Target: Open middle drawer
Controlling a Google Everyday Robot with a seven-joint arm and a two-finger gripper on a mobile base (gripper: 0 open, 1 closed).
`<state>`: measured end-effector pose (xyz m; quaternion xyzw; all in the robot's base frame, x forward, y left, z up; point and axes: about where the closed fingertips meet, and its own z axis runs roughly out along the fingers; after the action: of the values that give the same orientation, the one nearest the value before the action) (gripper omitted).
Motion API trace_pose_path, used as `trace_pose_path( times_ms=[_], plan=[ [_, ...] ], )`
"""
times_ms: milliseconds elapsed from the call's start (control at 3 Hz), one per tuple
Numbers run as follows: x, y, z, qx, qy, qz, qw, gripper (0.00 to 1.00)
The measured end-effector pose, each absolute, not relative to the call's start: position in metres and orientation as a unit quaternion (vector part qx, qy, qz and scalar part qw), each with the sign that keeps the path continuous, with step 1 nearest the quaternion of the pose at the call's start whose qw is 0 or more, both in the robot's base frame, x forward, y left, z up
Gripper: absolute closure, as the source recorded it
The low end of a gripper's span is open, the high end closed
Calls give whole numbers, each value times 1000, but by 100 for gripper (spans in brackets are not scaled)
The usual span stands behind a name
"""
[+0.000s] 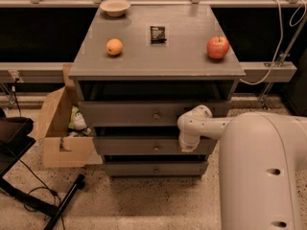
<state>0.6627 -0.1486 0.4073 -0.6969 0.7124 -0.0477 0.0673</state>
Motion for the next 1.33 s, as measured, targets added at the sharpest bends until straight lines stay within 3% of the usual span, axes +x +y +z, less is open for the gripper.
trace_pose_path(
  times_ms=[333,1333],
  plan=[
    [663,-149,408,-697,712,-48,67,100],
    [663,-149,412,-697,712,-48,67,100]
  ],
)
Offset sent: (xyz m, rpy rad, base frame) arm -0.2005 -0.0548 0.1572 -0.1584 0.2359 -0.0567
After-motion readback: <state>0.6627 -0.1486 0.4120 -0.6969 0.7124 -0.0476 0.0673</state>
